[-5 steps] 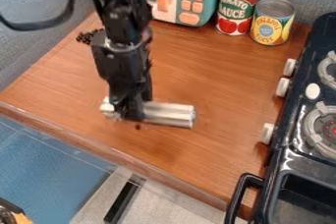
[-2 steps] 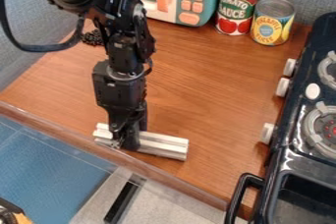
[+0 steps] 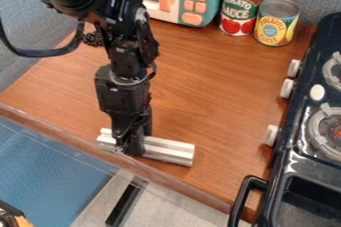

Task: Sweep into pile

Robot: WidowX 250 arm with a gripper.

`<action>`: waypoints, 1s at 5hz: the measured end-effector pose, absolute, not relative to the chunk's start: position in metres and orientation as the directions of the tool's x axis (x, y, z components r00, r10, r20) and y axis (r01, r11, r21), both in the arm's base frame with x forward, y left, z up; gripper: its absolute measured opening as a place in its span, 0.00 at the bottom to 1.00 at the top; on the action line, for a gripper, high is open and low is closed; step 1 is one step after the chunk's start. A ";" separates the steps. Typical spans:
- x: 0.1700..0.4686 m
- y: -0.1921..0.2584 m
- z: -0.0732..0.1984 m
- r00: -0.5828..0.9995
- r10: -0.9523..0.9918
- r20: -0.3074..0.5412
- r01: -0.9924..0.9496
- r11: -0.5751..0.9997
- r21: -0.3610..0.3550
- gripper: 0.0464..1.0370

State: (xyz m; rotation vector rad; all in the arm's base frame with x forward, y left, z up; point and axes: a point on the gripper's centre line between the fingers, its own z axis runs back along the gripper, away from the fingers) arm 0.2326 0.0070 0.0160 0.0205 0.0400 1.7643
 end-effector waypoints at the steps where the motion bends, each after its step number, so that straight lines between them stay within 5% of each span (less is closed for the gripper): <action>1: 0.238 0.014 0.015 -0.218 0.976 0.008 -0.975 -0.218 0.033 0.32; 5: 0.271 0.029 0.015 -0.302 0.953 0.020 -0.953 -0.302 -0.012 0.32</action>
